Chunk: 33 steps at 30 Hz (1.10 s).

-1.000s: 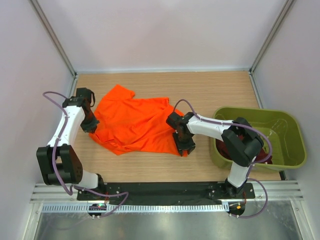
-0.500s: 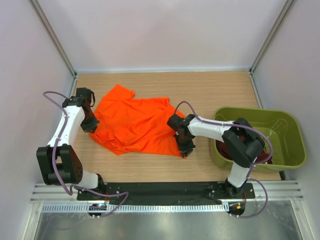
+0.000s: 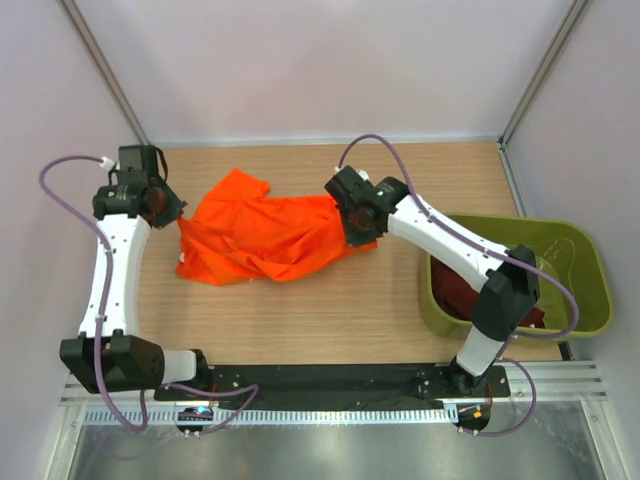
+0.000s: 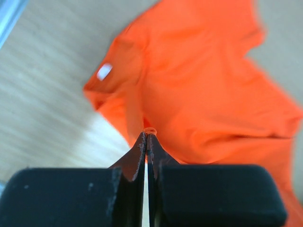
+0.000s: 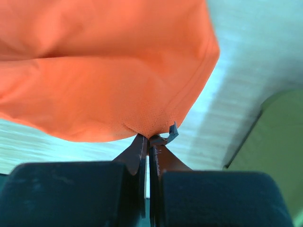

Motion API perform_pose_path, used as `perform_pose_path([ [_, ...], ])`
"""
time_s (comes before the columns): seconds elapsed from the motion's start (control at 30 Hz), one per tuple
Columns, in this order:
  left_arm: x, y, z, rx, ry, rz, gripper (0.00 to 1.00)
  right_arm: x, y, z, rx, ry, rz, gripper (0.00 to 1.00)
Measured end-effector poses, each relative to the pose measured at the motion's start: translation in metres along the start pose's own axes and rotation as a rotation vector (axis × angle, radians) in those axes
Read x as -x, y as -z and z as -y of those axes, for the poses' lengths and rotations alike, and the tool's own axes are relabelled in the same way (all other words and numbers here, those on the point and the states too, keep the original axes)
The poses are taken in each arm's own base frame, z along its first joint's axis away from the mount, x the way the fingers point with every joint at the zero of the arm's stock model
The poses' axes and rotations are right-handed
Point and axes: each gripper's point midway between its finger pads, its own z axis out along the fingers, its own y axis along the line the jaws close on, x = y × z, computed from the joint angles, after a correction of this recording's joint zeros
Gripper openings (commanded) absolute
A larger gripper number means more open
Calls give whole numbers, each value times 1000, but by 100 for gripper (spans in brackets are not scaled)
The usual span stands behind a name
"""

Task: Fold and stack the t-shirts
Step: Flatten the tshirt out

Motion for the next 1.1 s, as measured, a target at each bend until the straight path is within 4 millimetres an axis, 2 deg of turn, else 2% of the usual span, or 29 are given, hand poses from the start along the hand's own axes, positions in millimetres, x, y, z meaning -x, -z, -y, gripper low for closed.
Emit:
perform_pose_path([
  [0.07, 30, 24, 15, -62, 36, 95, 0, 26, 23, -1, 9, -7, 80, 1],
  [0.17, 69, 65, 32, -144, 64, 227, 0, 55, 56, 1, 21, -20, 169, 1],
  [0.27, 102, 118, 46, -225, 76, 369, 0, 70, 91, 6, 41, -36, 248, 1],
  [0.33, 114, 151, 50, -273, 83, 450, 0, 72, 117, 13, 66, -41, 303, 1],
  [0.5, 129, 243, 40, -362, 87, 657, 0, 68, 199, 34, 175, -37, 487, 1],
  [0.6, 130, 302, 25, -431, 94, 786, 0, 61, 249, 42, 274, -27, 598, 1],
  [0.7, 130, 357, 6, -506, 119, 904, 0, 49, 294, 41, 411, 9, 690, 1],
  [0.83, 129, 421, -26, -588, 191, 1057, 0, 31, 337, 26, 606, 80, 745, 1],
  [0.9, 131, 442, -36, -621, 225, 1114, 0, 26, 353, 16, 691, 112, 755, 1],
  [0.97, 133, 445, -35, -628, 228, 1121, 0, 25, 359, 6, 757, 137, 754, 1],
  [1.03, 139, 437, -26, -618, 220, 1108, 0, 24, 354, -2, 786, 150, 731, 1],
  [1.1, 150, 419, -8, -596, 200, 1074, 0, 25, 342, -12, 796, 157, 686, 1],
])
